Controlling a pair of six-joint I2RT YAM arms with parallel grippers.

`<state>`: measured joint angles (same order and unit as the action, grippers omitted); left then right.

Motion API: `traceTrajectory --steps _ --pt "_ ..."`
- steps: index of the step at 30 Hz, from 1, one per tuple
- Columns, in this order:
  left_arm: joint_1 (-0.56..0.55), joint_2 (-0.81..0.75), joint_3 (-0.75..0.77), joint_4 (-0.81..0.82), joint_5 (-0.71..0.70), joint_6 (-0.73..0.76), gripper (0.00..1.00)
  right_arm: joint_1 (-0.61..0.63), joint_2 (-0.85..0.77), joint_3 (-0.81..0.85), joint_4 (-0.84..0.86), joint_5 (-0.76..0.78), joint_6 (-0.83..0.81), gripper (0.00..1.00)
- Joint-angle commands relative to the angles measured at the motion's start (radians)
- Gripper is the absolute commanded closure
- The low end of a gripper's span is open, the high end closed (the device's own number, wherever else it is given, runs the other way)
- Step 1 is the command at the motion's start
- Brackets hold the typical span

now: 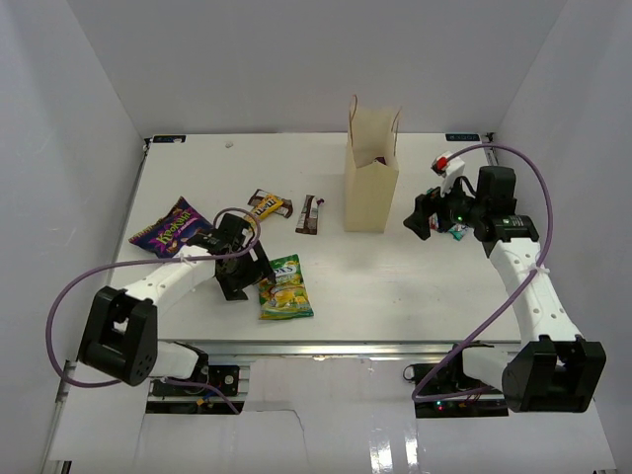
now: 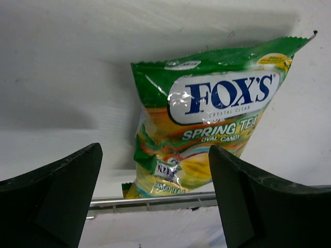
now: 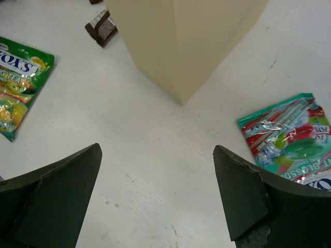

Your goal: Place the snacks into the paper bag

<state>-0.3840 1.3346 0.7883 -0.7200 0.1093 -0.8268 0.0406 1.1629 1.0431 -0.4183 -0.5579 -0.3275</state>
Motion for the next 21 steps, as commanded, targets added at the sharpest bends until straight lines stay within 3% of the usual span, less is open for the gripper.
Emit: traceTrajectory --steps 1,6,9,10,12,13,21 --pt "-0.007 0.044 0.026 0.102 -0.004 0.061 0.05 -0.008 -0.048 -0.032 0.004 -0.071 -0.031 0.06" --pt "-0.009 0.116 -0.04 0.275 0.101 0.103 0.1 -0.01 -0.048 -0.048 -0.016 -0.117 -0.054 0.06" --pt "-0.009 0.143 -0.06 0.339 0.133 0.121 0.25 -0.01 -0.042 -0.051 -0.023 -0.134 -0.064 0.06" --pt "-0.009 0.144 -0.063 0.352 0.139 0.132 0.39 -0.011 -0.04 -0.052 -0.025 -0.138 -0.065 0.06" --pt "-0.009 0.129 -0.061 0.355 0.157 0.143 0.54 -0.011 -0.04 -0.054 -0.031 -0.142 -0.071 0.06" --pt "-0.009 0.115 -0.06 0.356 0.164 0.155 0.67 -0.011 -0.042 -0.055 -0.031 -0.143 -0.073 0.06" --pt "-0.009 -0.139 0.055 0.369 0.22 0.264 0.98 -0.025 -0.06 -0.061 -0.036 -0.151 -0.07 0.06"
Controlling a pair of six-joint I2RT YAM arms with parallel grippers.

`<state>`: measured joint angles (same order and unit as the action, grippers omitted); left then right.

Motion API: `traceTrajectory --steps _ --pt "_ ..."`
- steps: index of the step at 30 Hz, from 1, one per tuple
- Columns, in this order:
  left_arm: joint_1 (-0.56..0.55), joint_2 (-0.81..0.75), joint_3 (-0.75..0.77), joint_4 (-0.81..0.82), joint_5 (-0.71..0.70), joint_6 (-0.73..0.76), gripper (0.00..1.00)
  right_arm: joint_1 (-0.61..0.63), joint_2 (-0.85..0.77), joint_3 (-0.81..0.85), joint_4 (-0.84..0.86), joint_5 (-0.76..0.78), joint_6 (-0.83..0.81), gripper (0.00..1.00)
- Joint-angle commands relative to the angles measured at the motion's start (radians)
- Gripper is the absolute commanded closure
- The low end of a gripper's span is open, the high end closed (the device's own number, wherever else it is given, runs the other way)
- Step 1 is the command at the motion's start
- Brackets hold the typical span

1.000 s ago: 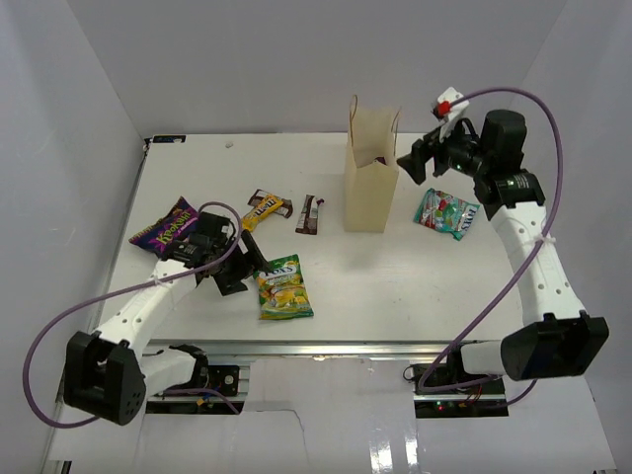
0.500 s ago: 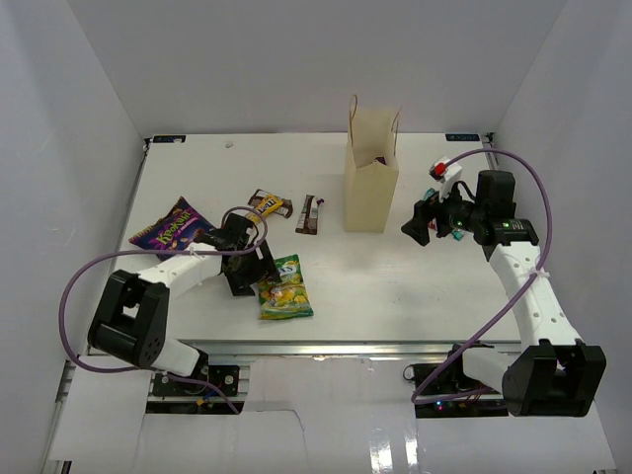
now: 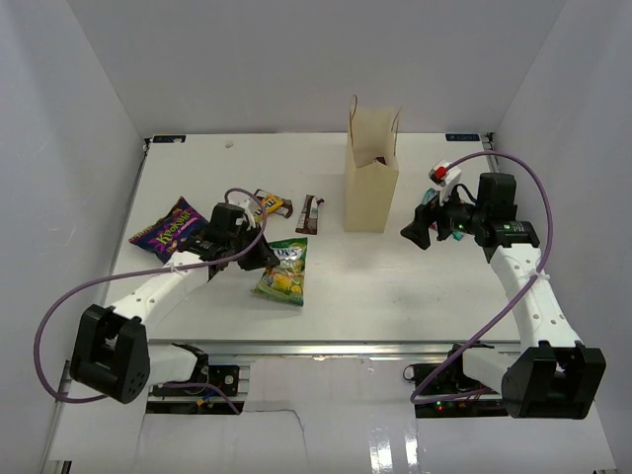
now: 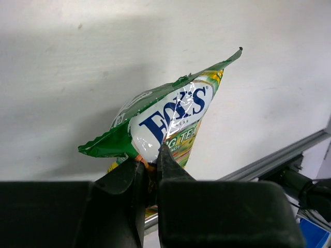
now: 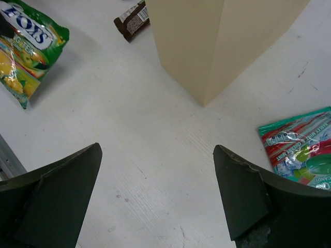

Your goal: Place the snacks into the paper bag

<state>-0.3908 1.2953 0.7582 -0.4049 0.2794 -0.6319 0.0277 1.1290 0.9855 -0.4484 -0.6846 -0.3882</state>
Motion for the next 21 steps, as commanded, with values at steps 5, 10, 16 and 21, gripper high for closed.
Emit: traceTrajectory --steps 5,10,16,21 --pt "-0.006 -0.103 0.288 0.121 0.152 0.109 1.0 -0.015 -0.031 0.012 -0.001 -0.024 -0.006 0.06" --pt "-0.02 0.022 0.556 0.21 0.181 0.098 1.0 -0.015 -0.035 0.03 0.004 -0.018 0.0 0.06" --pt "-0.089 0.292 0.996 0.275 0.12 0.144 1.0 -0.048 -0.04 0.03 0.01 -0.003 0.014 0.06" --pt "-0.16 0.504 1.332 0.265 -0.095 0.199 1.0 -0.057 -0.049 0.019 0.027 0.019 0.04 0.06"
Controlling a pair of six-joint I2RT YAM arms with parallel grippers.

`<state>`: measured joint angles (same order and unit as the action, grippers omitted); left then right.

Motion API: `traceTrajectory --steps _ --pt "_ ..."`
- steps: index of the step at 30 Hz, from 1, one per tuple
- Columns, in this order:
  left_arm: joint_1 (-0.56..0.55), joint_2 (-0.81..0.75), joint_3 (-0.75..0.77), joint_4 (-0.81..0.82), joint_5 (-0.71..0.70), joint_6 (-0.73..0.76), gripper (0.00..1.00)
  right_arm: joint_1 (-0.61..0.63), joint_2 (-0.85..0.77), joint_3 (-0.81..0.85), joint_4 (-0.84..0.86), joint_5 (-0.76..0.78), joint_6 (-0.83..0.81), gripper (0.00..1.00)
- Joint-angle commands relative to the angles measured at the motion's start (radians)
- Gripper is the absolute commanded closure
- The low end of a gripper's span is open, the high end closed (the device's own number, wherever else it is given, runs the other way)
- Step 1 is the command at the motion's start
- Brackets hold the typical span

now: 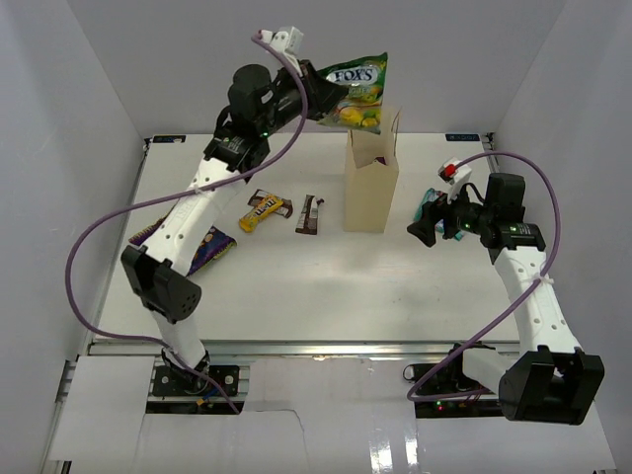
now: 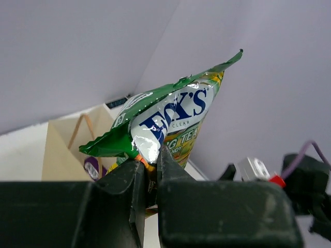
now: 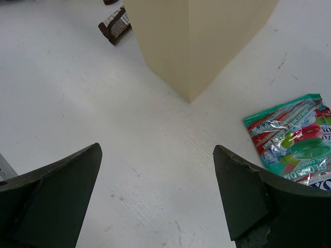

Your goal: Place the snacks into the paper bag

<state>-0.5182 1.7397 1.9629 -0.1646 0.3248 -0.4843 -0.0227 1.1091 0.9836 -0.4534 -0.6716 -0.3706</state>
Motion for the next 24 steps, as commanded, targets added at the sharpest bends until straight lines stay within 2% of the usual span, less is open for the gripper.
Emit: traceTrajectory --steps 1,6,9,18,24 --pt "-0.057 0.088 0.166 0.027 -0.182 0.065 1.0 -0.009 -0.032 0.02 0.032 0.007 0.025 0.06" --pt "-0.15 0.236 0.384 0.02 -0.513 0.176 1.0 -0.022 -0.043 0.004 0.036 0.018 0.042 0.06" --pt "-0.187 0.268 0.422 0.034 -0.628 0.237 1.0 -0.029 -0.046 -0.002 0.036 0.021 0.053 0.06" --pt "-0.281 0.329 0.416 0.053 -0.803 0.328 1.0 -0.04 -0.035 -0.002 0.05 0.029 0.079 0.06" --pt "-0.299 0.379 0.41 0.077 -0.894 0.374 1.0 -0.04 -0.032 -0.002 0.051 0.038 0.082 0.07"
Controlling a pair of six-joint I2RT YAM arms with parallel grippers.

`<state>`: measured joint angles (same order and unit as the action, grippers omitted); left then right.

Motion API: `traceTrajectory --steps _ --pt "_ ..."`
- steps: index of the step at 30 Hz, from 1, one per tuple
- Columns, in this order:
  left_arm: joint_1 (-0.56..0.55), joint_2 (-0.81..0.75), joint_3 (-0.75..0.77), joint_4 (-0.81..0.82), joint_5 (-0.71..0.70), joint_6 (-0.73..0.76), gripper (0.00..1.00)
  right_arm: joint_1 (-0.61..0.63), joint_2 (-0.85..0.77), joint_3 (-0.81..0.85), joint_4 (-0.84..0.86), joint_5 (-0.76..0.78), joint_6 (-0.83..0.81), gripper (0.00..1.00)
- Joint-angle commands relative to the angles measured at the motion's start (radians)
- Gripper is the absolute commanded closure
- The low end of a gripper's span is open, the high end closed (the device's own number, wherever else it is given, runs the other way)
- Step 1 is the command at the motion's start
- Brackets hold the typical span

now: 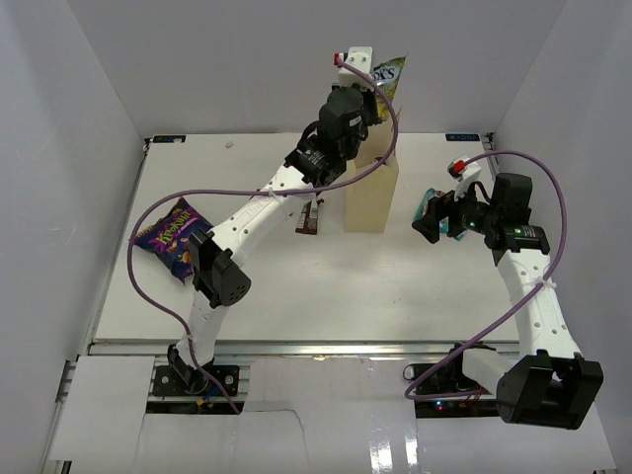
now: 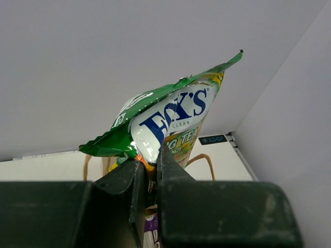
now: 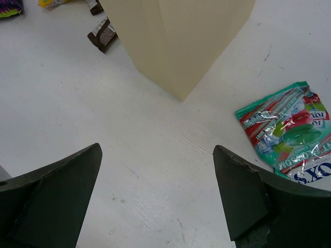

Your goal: Place the snacks into the paper bag

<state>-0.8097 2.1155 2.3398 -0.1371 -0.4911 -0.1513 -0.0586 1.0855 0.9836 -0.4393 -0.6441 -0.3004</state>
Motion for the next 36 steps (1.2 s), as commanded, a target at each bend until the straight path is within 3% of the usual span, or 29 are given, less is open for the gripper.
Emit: traceTrajectory --steps 1,10,14,15,18,21,27,31,34,36 --pt "-0.008 0.008 0.033 0.051 -0.078 0.042 1.0 -0.006 -0.009 -0.002 0.037 0.011 0.014 0.07" --pt "-0.016 0.043 0.035 0.053 -0.079 0.039 0.98 -0.009 -0.013 -0.017 0.048 0.012 0.027 0.07" --pt "-0.022 0.055 0.024 0.05 -0.092 0.035 0.76 -0.009 -0.01 -0.019 0.05 0.008 0.029 0.07" --pt "-0.023 0.058 0.018 0.048 -0.092 0.03 0.6 -0.009 -0.012 -0.017 0.05 0.009 0.029 0.06" --pt "-0.028 0.06 0.016 0.037 -0.078 0.013 0.32 -0.01 -0.009 -0.011 0.051 0.014 0.026 0.06" --pt "-0.031 0.057 0.033 0.031 -0.057 0.001 0.2 -0.014 0.002 -0.005 0.048 0.049 0.038 0.06" --pt "-0.032 -0.034 0.03 -0.018 0.008 -0.025 0.15 -0.017 0.083 0.03 0.053 0.271 0.101 0.02" --pt "-0.032 -0.265 -0.203 -0.041 0.087 -0.024 0.13 -0.017 0.23 0.105 0.01 0.374 0.02 0.02" --pt "-0.031 -0.472 -0.396 -0.062 0.089 -0.037 0.1 -0.017 0.353 0.194 -0.077 0.327 -0.17 0.05" --pt "-0.031 -0.584 -0.61 -0.087 0.062 -0.075 0.09 -0.017 0.421 0.246 -0.18 0.295 -0.352 0.07"
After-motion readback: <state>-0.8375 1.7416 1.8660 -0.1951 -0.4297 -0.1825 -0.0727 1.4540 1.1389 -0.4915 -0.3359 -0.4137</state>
